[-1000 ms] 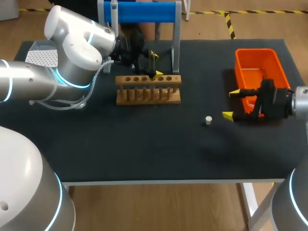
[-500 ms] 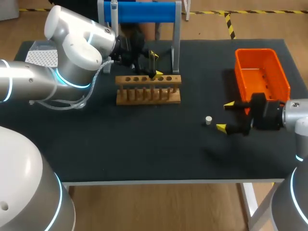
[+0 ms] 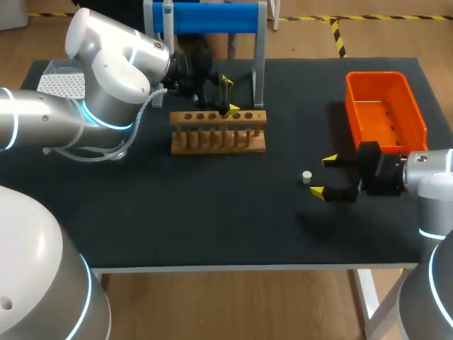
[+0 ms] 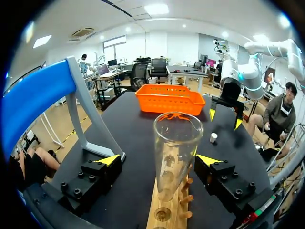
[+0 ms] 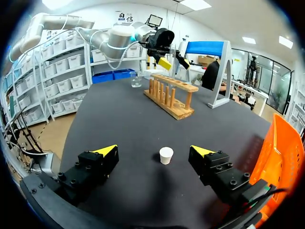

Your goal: Invert the test tube, pick up the pipette, mount the tip to pipette, aspirate from beaker and dispense into the tube, eject the tip, return the pipette, and cap with the stopper.

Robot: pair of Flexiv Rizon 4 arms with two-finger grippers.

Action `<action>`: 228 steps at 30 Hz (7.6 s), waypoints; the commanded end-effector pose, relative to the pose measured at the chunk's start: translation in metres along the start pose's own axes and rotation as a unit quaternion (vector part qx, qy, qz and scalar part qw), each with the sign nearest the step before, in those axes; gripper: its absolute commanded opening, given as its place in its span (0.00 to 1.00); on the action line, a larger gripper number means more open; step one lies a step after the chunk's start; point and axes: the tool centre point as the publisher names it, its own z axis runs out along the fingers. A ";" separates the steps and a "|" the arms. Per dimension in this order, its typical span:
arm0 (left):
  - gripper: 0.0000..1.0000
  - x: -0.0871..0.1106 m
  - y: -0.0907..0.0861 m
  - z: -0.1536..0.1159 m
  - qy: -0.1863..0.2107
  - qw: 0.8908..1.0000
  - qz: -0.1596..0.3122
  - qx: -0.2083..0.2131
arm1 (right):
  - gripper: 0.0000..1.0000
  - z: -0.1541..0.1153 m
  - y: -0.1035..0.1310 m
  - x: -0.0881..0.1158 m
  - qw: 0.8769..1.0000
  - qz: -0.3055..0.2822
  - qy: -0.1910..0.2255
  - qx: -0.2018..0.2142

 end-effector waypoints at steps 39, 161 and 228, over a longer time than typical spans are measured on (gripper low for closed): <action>1.00 -0.001 0.000 0.000 0.002 1.000 0.000 -0.001 | 0.94 0.039 -0.010 -0.009 0.999 0.022 -0.042 0.022; 1.00 -0.001 0.000 0.000 0.002 1.000 0.000 -0.001 | 0.00 0.002 0.170 -0.032 0.990 -0.101 0.089 -0.040; 1.00 -0.001 0.000 0.000 0.002 1.000 0.000 -0.001 | 0.00 0.118 0.294 -0.058 0.967 -0.169 0.190 0.005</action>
